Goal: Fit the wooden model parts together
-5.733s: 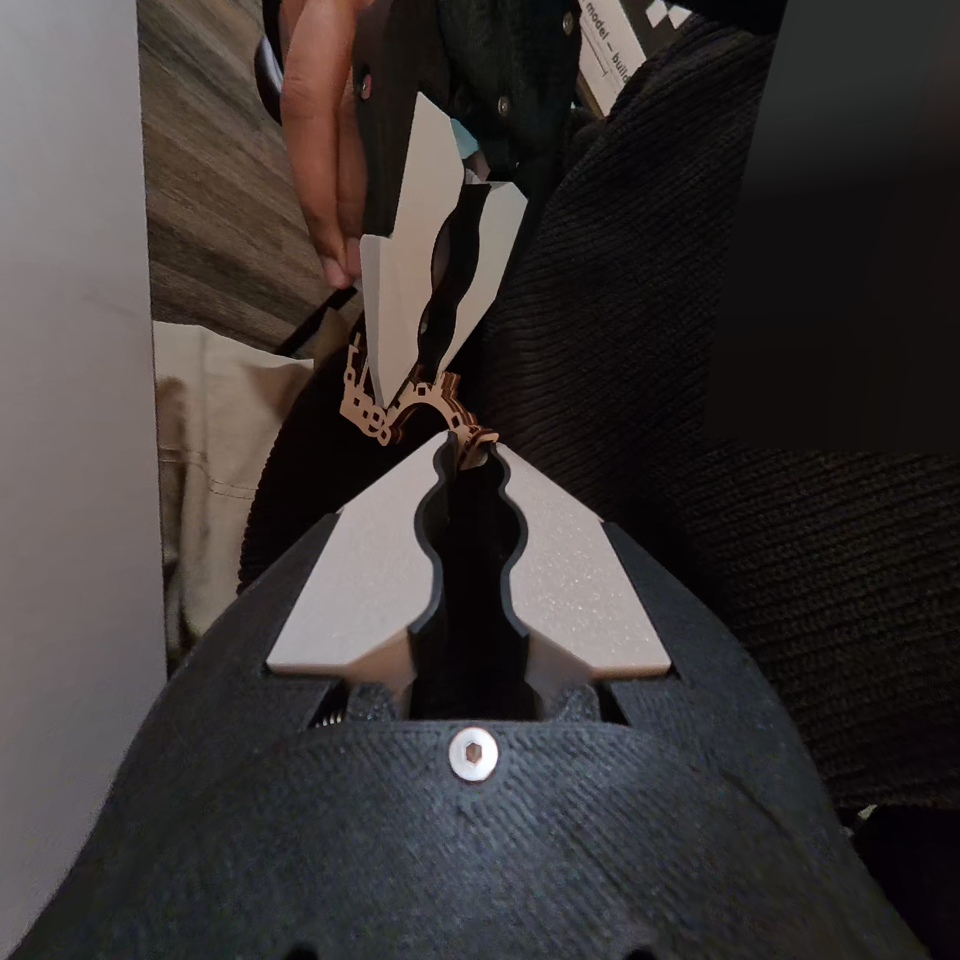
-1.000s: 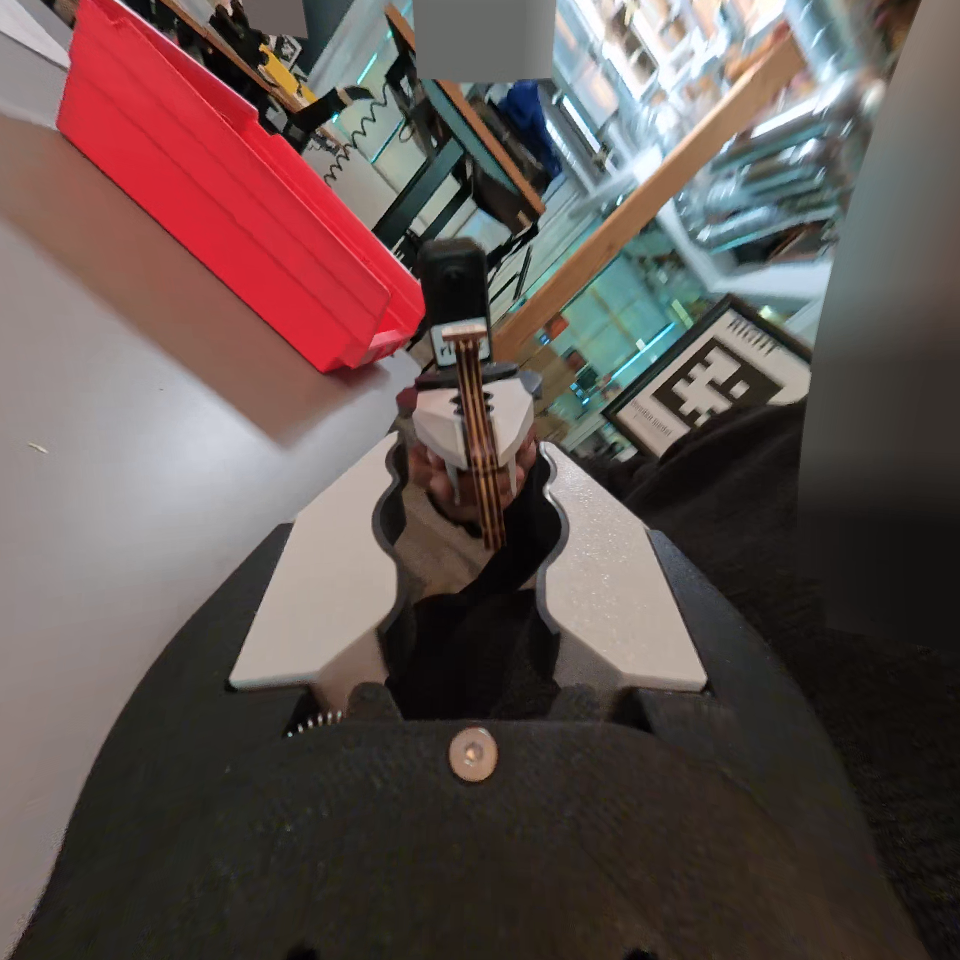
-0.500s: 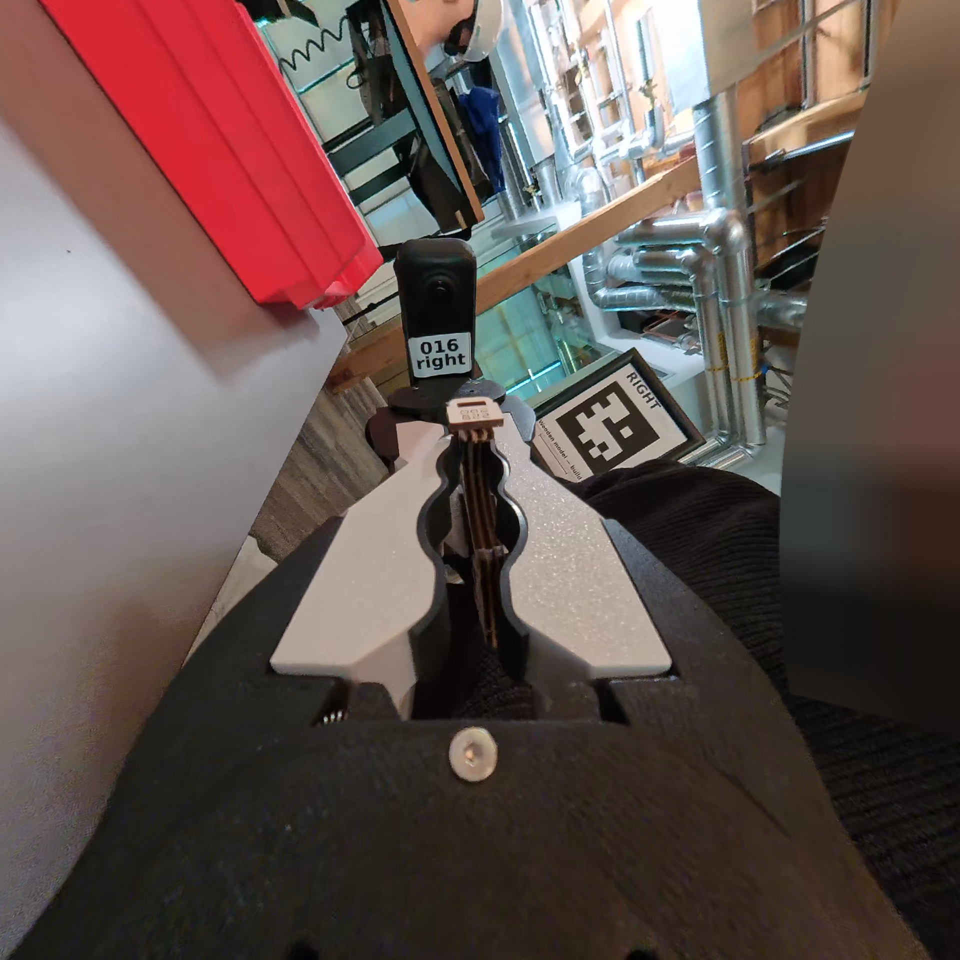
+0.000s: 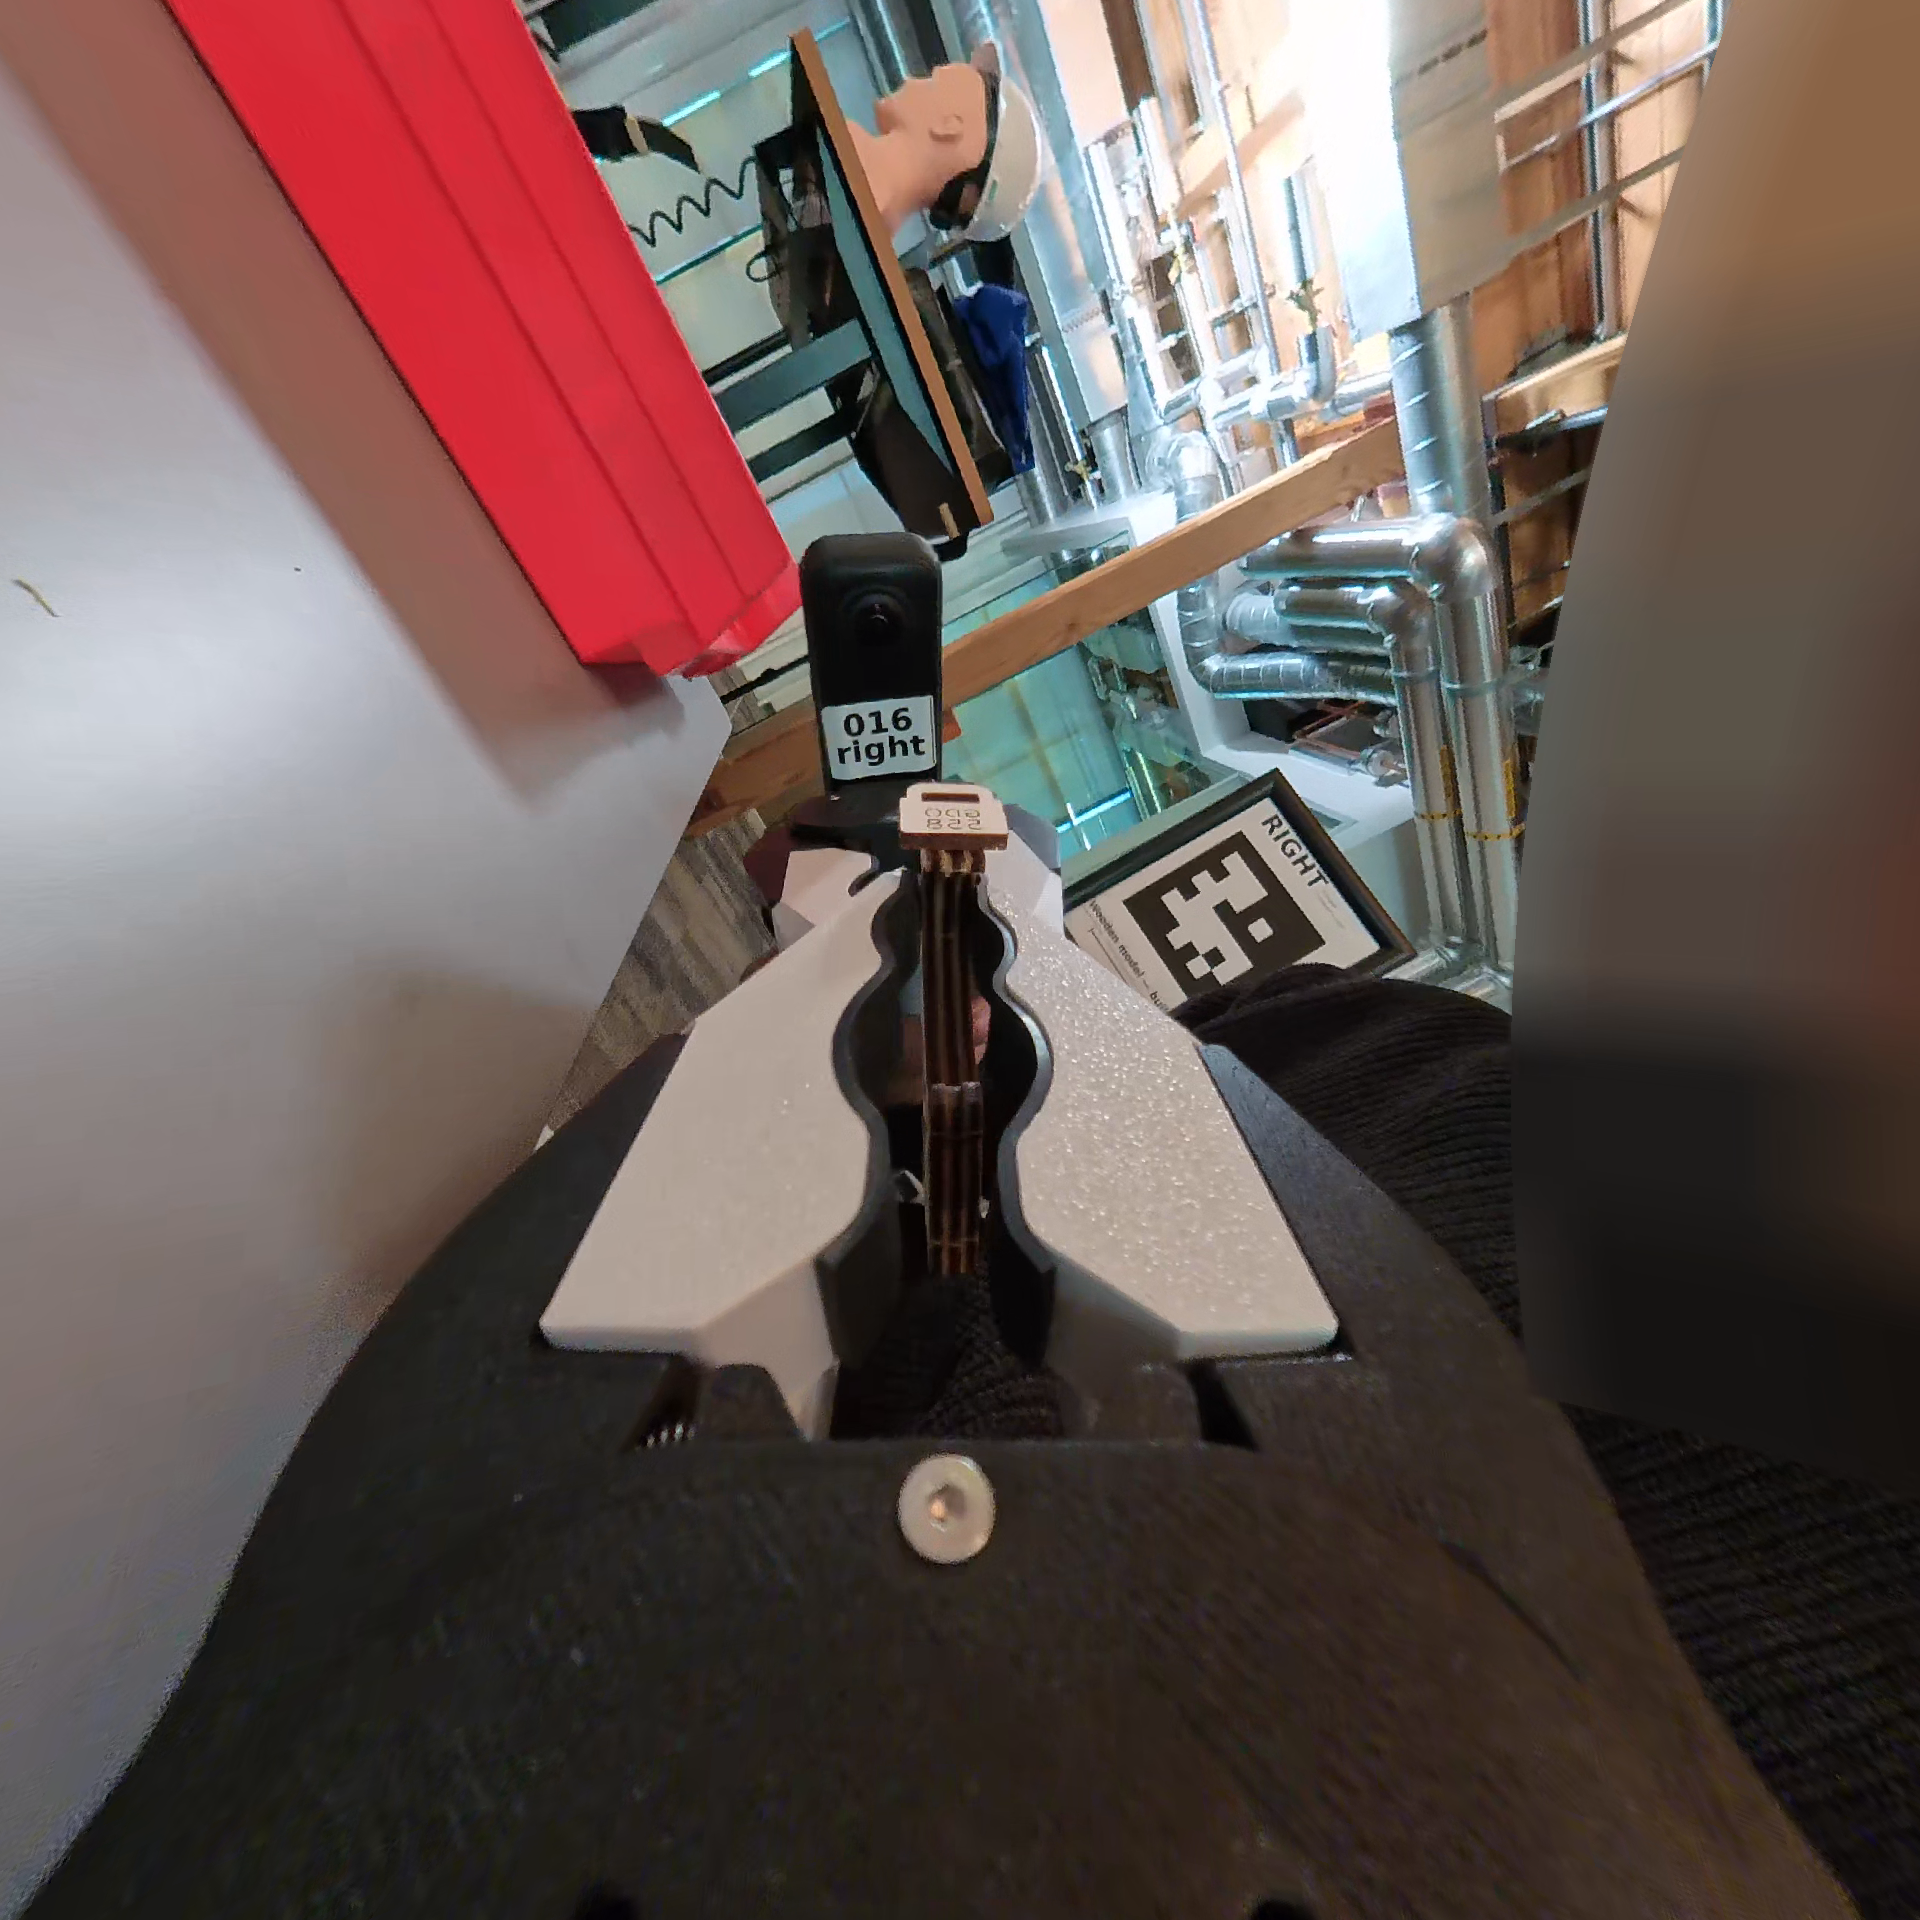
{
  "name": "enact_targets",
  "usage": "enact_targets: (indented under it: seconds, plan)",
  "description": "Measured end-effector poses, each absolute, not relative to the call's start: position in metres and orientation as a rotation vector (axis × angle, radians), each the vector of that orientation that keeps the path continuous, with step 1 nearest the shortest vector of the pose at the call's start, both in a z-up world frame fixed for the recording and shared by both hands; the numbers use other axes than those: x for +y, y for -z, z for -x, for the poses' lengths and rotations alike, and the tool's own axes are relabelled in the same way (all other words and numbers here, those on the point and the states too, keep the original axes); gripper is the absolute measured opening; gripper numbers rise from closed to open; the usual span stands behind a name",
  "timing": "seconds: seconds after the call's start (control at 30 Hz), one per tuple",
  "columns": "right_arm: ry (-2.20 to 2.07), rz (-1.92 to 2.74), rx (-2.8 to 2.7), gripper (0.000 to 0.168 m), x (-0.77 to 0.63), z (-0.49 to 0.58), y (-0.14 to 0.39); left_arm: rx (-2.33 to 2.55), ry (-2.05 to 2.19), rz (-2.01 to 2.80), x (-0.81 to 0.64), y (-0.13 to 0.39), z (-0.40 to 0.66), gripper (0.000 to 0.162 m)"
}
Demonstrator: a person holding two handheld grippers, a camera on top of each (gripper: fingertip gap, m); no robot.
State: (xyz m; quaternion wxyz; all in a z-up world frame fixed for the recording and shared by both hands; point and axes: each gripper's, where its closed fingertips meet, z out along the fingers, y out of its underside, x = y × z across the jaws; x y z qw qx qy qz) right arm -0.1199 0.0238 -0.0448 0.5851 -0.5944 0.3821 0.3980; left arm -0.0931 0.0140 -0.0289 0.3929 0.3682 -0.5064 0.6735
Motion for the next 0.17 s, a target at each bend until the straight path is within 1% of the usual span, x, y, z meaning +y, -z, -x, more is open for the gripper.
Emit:
enact_targets:
  seconds: [0.03,0.1,0.13,0.17]
  plan:
    - [-0.906,1.401,0.881,0.038,0.02,0.117,0.044,-1.271,-1.71,-0.942,0.015,0.029,0.092,0.005]
    - [-0.787,1.413,0.876,0.037,0.009,0.102,0.04,-1.245,-1.684,-0.938,0.014,0.03,0.094,0.005]
    - [-0.699,1.406,0.882,0.033,0.003,0.092,0.038,-1.231,-1.667,-0.932,0.013,0.031,0.096,0.005]
    - [-0.619,1.4,0.877,0.025,-0.002,0.084,0.034,-1.223,-1.643,-0.918,0.01,0.032,0.1,0.005]
